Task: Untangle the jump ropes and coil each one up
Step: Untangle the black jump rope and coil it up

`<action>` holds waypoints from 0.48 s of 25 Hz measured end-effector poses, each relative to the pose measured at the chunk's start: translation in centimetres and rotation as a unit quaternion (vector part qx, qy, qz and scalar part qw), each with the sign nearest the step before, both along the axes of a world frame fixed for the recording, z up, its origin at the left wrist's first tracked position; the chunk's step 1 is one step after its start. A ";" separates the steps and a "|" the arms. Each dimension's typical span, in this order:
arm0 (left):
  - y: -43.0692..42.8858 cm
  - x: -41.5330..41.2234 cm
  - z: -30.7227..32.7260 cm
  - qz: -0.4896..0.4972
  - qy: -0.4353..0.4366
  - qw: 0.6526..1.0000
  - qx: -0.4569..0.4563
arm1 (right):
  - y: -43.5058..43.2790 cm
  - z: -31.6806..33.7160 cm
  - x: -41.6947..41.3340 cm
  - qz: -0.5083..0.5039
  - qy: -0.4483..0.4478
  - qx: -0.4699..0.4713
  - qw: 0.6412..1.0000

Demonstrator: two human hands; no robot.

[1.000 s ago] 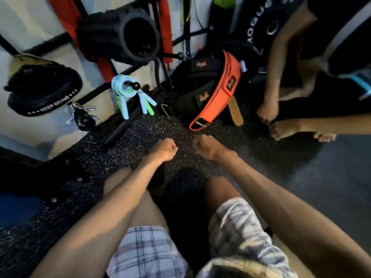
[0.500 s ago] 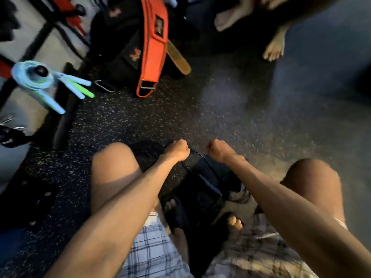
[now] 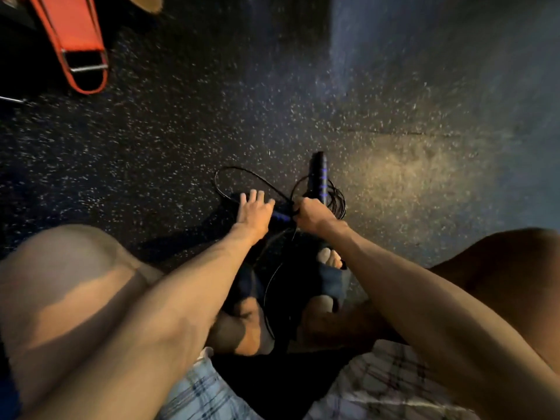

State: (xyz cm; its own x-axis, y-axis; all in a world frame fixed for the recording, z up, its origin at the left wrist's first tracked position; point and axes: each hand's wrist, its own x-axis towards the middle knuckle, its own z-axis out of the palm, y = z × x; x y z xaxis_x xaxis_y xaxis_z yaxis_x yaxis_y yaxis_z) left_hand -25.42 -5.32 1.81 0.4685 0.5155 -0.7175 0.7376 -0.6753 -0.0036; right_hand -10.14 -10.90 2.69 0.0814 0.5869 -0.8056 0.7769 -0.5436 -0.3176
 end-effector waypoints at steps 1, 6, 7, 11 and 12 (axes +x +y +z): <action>-0.2 0.0 -0.4 -0.024 0.007 1.000 0.010 | -0.7 -0.5 -0.4 0.004 0.004 0.004 1.000; -0.3 0.3 0.8 0.033 -0.078 0.995 -0.046 | -3.7 1.1 -0.6 -0.023 -0.017 0.021 0.999; -0.4 0.3 1.8 0.071 -0.121 0.988 -0.069 | -4.1 2.0 -0.2 -0.039 -0.019 0.037 0.998; -0.5 0.2 6.7 0.192 -0.274 0.936 -0.107 | -4.5 5.9 0.9 -0.140 0.024 0.157 0.977; -0.3 0.3 8.0 0.217 -0.305 0.922 -0.104 | -4.3 7.5 1.1 -0.163 0.044 0.187 0.968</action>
